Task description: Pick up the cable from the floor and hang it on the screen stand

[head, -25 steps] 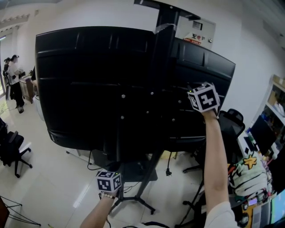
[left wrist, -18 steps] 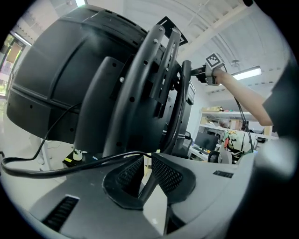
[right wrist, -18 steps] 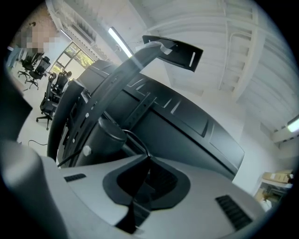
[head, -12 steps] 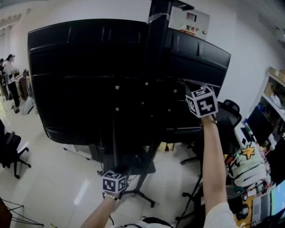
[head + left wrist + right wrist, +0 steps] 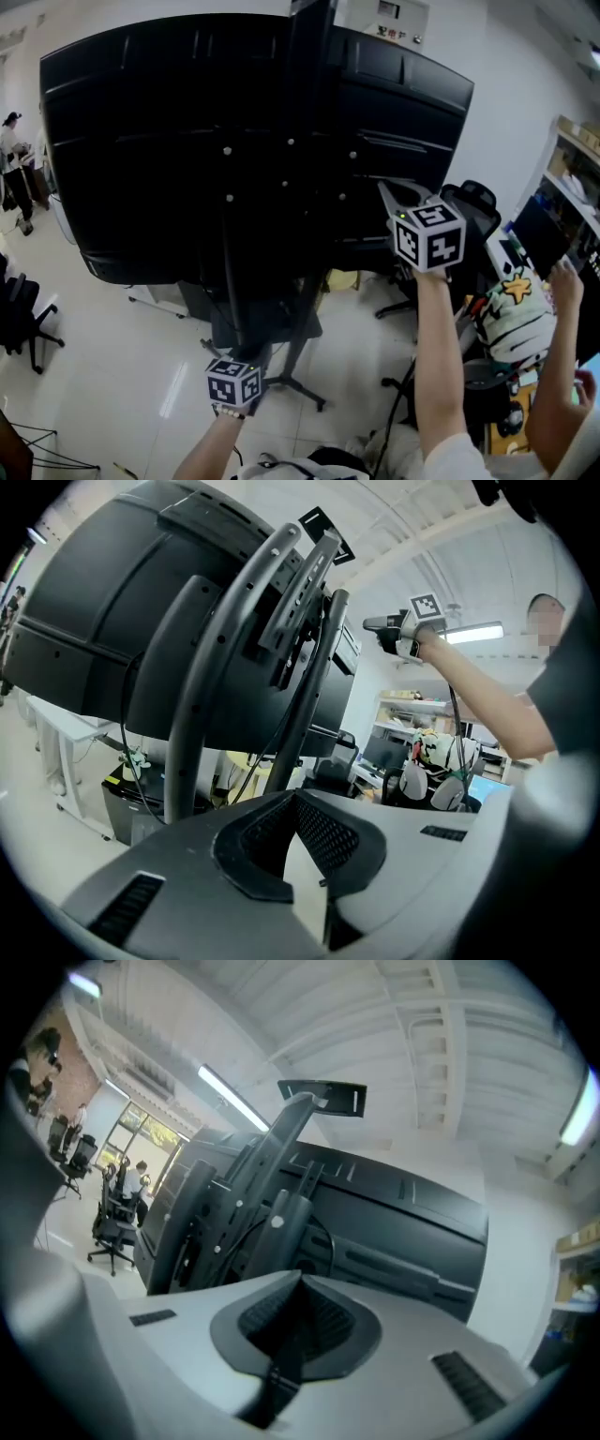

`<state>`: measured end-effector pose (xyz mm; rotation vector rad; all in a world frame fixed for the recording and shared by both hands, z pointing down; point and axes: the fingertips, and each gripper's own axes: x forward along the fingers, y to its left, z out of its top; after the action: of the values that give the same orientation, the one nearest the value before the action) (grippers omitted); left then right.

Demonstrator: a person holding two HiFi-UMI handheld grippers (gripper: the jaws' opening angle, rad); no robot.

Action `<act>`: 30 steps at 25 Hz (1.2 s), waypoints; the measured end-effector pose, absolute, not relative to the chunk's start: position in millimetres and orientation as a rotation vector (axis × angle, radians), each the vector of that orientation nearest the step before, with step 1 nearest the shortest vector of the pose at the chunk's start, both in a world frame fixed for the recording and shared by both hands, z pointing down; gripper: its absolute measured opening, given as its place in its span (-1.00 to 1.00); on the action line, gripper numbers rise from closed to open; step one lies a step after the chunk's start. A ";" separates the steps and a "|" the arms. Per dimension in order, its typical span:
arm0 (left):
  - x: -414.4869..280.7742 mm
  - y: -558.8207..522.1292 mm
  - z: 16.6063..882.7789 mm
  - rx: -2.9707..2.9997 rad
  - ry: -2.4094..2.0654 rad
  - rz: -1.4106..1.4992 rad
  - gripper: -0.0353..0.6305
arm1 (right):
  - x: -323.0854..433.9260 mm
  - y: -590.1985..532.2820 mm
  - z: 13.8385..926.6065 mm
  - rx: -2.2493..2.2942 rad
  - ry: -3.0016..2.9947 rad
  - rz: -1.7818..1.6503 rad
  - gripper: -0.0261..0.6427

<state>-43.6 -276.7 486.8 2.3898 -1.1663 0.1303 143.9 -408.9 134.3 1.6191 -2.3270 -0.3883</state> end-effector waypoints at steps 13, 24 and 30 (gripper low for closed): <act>-35.6 -220.1 454.6 2.371 -1.350 0.081 -0.89 | 121.4 -266.1 328.9 1.487 -2.570 -0.015 -0.92; -32.4 -171.3 488.7 2.316 -1.375 0.142 -0.89 | 109.0 -175.7 470.8 1.340 -2.566 0.290 -0.92; -21.3 -148.2 501.8 2.284 -1.371 0.145 -0.89 | 105.1 -136.2 512.1 1.276 -2.549 0.414 -0.92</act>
<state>-21.3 -148.2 501.8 2.2842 -1.3708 0.1451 105.1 -136.2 512.1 1.2757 -2.5485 0.4139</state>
